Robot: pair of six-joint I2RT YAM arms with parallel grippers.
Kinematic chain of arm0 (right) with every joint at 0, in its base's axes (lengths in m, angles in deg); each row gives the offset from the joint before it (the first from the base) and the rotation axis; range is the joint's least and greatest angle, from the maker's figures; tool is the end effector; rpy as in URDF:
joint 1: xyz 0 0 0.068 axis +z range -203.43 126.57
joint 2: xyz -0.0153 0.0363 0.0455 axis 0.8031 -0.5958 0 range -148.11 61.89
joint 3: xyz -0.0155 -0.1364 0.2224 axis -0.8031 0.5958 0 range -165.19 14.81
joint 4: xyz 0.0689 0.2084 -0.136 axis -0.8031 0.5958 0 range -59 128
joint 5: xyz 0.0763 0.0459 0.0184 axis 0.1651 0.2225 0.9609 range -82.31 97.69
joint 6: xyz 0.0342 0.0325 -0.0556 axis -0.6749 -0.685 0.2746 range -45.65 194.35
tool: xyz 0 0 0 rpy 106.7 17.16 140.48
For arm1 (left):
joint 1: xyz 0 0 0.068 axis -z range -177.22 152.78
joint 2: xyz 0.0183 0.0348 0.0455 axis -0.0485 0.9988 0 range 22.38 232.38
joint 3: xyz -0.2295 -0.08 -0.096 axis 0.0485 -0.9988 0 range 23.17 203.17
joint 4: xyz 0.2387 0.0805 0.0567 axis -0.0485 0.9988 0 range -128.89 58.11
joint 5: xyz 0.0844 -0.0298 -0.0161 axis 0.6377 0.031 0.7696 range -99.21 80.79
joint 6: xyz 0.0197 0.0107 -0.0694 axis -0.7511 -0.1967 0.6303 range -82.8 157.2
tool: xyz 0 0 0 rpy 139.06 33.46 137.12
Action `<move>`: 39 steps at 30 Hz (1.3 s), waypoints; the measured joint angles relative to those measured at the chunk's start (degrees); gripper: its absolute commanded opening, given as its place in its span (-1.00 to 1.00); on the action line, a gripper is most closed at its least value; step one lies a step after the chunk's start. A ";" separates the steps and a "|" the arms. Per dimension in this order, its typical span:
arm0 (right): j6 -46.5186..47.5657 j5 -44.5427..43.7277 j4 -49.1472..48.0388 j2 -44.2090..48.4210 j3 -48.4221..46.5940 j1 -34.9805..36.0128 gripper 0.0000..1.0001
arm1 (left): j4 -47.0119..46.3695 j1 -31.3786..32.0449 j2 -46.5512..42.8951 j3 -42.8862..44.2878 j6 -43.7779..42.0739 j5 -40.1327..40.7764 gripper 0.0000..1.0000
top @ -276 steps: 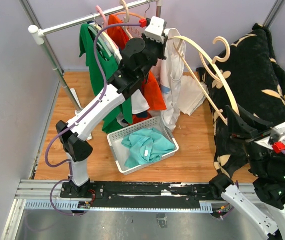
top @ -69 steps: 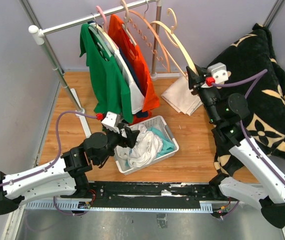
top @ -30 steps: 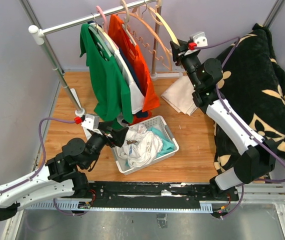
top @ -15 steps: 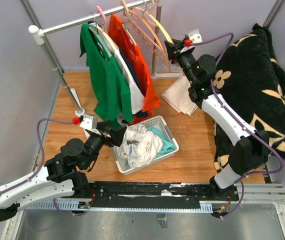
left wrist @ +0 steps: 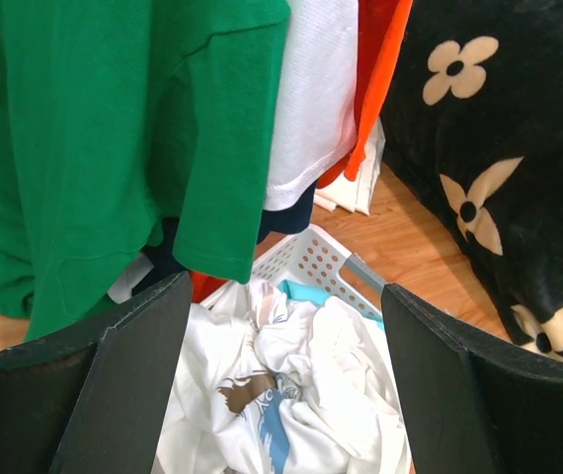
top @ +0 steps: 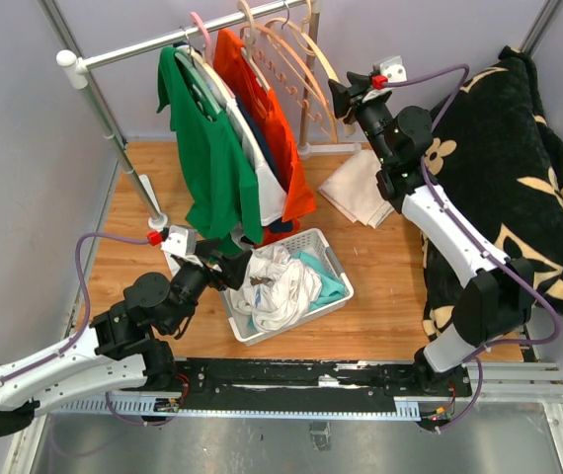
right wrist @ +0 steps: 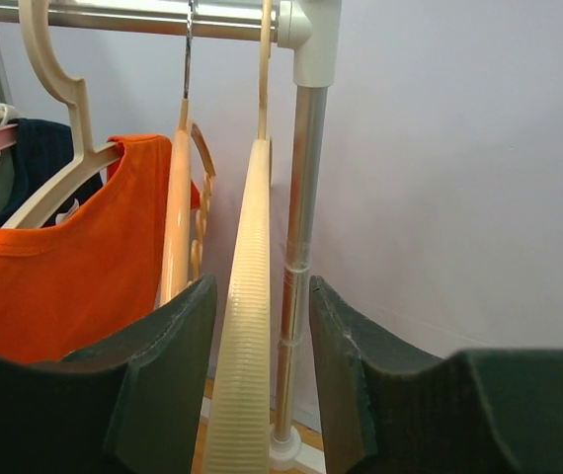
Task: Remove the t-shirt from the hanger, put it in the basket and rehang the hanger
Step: Pick up the hanger from the clothesline.
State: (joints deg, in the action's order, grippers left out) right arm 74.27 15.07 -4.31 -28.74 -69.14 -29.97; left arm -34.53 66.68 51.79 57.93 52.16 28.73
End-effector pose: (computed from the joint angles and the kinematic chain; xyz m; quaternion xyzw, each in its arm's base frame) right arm 0.3523 0.1614 0.4613 -0.1574 0.4875 0.2071 0.8335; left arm 0.1027 -0.1246 0.3217 0.0635 0.6994 -0.2524 0.6657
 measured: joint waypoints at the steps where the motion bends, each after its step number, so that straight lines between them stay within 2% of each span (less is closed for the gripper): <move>1: -0.07 0.00 0.00 0.09 0.00 0.00 -0.07 | 0.00 0.00 0.02 0.00 0.00 -0.02 0.65; 6: -0.37 0.07 0.35 1.88 0.11 0.00 0.02 | -0.09 0.00 0.07 0.13 -0.13 0.04 0.68; 13: -1.53 1.36 0.44 9.81 2.34 0.00 0.06 | -1.55 0.00 1.68 1.66 -1.01 1.44 0.98; 18: -4.04 4.59 2.38 13.44 2.10 0.31 0.09 | -2.95 0.00 3.45 2.12 -1.44 2.12 0.99; 31: -4.55 4.33 15.37 7.82 -4.96 10.71 0.14 | -2.99 0.00 3.67 2.14 -0.76 2.29 0.99; 39: -4.83 0.96 20.00 2.69 -8.74 13.33 0.15 | -2.95 0.00 2.05 2.05 -0.07 2.45 0.99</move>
State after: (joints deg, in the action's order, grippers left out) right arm 69.44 16.03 15.69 -26.06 -77.88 -16.63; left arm -37.48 66.68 53.85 59.99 52.09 31.17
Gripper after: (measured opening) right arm 0.571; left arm 0.994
